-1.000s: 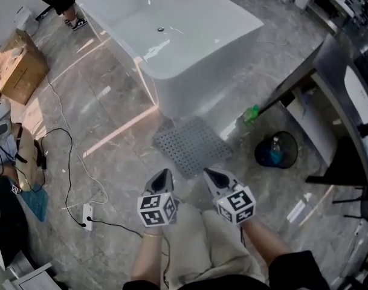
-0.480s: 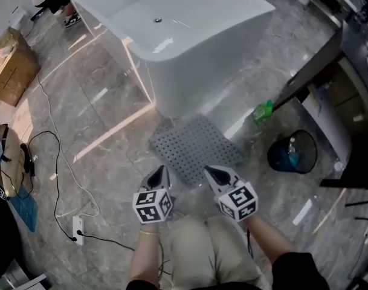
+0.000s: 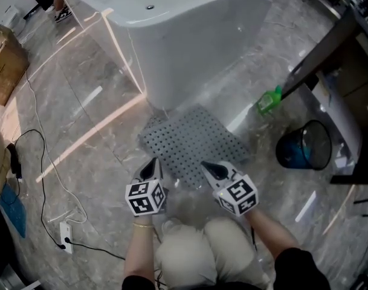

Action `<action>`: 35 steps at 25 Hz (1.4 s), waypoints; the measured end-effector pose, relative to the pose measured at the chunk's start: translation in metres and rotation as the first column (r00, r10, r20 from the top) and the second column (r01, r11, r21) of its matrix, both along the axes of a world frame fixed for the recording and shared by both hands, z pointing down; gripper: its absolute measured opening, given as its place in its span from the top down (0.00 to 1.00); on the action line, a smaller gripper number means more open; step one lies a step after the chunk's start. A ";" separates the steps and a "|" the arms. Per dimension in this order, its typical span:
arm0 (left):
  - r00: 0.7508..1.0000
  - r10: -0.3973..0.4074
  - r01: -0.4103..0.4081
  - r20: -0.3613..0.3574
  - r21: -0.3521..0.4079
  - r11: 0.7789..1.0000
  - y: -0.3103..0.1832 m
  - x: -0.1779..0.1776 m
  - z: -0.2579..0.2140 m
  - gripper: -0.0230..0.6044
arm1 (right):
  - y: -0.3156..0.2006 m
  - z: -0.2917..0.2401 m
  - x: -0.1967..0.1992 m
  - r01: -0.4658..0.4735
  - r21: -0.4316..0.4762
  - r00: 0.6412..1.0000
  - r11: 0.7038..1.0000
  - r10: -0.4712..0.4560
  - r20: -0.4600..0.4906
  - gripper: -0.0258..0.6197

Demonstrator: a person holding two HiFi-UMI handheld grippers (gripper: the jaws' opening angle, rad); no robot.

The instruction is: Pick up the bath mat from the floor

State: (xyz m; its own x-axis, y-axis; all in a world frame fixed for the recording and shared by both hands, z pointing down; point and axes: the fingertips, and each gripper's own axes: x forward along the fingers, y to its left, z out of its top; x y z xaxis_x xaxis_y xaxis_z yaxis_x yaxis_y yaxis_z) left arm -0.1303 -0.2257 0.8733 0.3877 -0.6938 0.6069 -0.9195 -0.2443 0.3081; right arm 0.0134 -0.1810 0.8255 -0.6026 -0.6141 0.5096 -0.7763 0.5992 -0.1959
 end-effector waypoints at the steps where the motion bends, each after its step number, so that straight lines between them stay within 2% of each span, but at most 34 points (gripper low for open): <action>1: 1.000 -0.012 0.012 -0.006 -0.003 1.000 -0.001 -0.001 0.009 0.97 | 0.000 0.009 0.001 0.000 0.000 1.000 1.000 0.000 -0.002 0.94; 6: 0.998 -0.045 0.044 -0.037 -0.022 0.999 0.000 -0.001 0.042 0.97 | 0.002 0.042 0.006 -0.004 -0.012 1.000 1.000 0.004 0.002 0.94; 22: 1.000 0.007 -0.007 0.003 -0.023 1.000 0.008 0.010 0.110 0.96 | 0.013 0.128 0.011 -0.008 -0.043 1.000 0.999 0.007 -0.026 0.94; 35: 0.999 0.049 -0.049 0.016 -0.030 0.998 0.000 0.008 0.139 0.96 | 0.022 0.166 0.002 0.001 -0.120 1.000 0.993 -0.002 -0.012 0.94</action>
State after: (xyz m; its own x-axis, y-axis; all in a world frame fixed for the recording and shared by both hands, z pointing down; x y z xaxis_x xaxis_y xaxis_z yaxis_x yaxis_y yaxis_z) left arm -0.1227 -0.2260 1.0119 0.4102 -0.6556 0.6340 -0.9118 -0.2799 0.3004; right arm 0.0153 -0.1592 0.9915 -0.5966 -0.5473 0.5869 -0.7783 0.5731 -0.2567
